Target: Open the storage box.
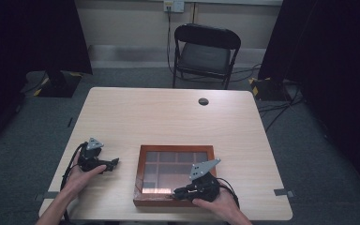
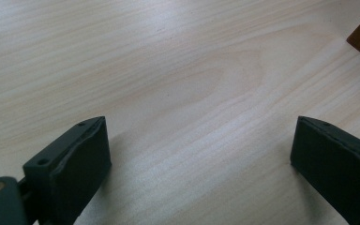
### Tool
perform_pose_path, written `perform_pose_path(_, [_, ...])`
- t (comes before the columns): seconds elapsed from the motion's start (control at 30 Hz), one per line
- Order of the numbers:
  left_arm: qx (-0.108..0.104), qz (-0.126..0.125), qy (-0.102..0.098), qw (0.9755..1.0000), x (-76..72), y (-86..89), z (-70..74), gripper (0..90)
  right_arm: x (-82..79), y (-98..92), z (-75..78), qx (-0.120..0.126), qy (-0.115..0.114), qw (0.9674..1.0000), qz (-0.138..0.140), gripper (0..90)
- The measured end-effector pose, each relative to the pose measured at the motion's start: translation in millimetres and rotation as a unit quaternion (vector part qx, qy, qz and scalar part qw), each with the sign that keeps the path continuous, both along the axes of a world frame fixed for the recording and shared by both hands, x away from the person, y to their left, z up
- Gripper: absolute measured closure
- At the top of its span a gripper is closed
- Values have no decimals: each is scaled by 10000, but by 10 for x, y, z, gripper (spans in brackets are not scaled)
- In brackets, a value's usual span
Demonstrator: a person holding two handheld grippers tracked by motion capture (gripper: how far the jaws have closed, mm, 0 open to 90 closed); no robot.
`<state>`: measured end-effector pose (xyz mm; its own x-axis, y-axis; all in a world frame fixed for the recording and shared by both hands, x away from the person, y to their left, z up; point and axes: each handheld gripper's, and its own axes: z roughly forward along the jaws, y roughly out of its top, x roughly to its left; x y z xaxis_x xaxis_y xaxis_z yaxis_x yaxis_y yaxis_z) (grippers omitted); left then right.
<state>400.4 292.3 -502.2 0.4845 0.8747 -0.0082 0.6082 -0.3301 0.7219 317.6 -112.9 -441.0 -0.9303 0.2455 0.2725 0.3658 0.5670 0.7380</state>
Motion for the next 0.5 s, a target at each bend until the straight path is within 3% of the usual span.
perform_pose_path(0.27, [-53,-119,70,9999,-48,-39,39,124,14,20,22,-81,36,9999,54,825])
perform_pose_path(0.3, [51,-187,69,9998,-52,-37,46,147,17,21,24,-91,33,9999,61,826])
perform_pose_path(0.4, [-47,-296,140,9995,-66,-56,59,157,21,23,39,-42,16,10000,79,827])
perform_pose_path(0.5, [5,-471,137,9988,-87,-75,81,167,31,10,78,51,7,9999,117,829])
